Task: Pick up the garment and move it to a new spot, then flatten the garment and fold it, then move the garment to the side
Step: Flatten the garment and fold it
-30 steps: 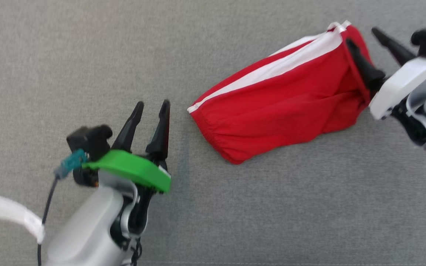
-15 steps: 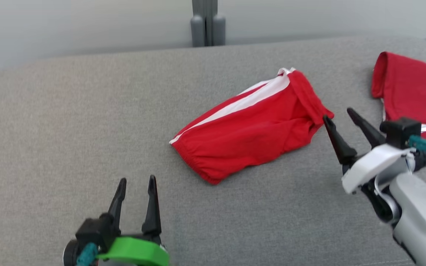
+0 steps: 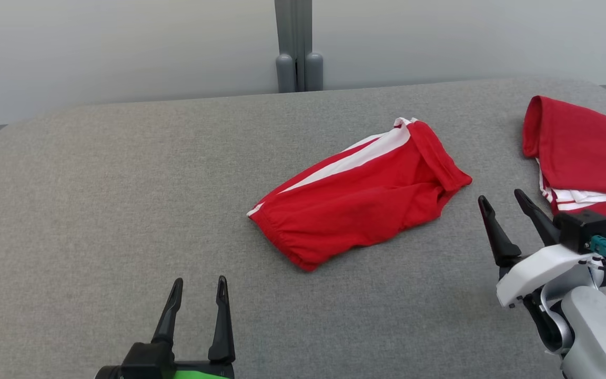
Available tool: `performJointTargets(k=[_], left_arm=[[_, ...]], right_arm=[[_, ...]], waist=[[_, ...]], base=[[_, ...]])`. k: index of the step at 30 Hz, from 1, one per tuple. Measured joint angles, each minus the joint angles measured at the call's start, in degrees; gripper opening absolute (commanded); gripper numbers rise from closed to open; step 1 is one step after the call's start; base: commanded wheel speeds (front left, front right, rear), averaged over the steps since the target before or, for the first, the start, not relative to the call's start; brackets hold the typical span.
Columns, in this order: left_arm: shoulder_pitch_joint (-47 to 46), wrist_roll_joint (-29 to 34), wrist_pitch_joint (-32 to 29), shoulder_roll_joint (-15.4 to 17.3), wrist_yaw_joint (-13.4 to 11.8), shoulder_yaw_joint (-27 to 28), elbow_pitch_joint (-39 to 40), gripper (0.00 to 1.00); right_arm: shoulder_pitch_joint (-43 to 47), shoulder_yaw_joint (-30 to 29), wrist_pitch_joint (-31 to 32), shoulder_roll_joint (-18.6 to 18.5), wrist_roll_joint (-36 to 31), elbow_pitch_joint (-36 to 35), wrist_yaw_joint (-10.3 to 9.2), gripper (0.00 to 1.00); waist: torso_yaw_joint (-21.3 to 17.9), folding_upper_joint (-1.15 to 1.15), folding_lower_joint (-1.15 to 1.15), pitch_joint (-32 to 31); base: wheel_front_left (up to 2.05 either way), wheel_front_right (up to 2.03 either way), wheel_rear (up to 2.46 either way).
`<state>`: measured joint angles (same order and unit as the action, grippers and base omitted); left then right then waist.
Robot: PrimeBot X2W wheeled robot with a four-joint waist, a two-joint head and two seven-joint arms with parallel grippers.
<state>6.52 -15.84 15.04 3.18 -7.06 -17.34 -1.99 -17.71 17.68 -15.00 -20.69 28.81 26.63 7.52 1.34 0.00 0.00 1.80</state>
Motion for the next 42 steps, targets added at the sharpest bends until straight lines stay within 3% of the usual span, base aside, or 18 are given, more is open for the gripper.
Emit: performJointTargets(k=[8, 16, 27, 42], left_arm=[[-1.5, 1.6, 0.0, -0.2, 0.5, -1.9, 1.2, 1.0], [-5.2, 0.2, 0.0, -0.3, -1.3, -5.5, 2.3, 1.0], [-9.5, -1.3, 0.0, -0.3, -2.4, -9.2, 2.7, 1.0], [-11.9, -0.9, 0.0, -0.3, -2.6, -10.5, 2.7, 1.0]], right_arm=[[-8.4, -0.5, 0.0, -0.1, -1.1, 9.4, 0.0, 1.0], [-19.0, 4.0, 2.6, -3.7, 0.8, 19.3, 0.0, 1.0], [-27.8, 11.6, 4.6, -7.5, 5.8, 26.2, 0.0, 1.0], [-31.9, 14.4, 6.1, -11.2, 15.3, 31.7, 0.01, 1.0]], waist=[[3.3, 0.0, 0.0, 2.9], [7.2, 0.0, 0.0, 7.8], [11.9, 0.0, 0.0, 14.8], [14.4, 0.0, 0.0, 20.7]], base=[[0.0, 0.0, 0.0], [0.0, 0.0, 0.0], [0.0, 0.0, 0.0], [0.0, 0.0, 0.0]])
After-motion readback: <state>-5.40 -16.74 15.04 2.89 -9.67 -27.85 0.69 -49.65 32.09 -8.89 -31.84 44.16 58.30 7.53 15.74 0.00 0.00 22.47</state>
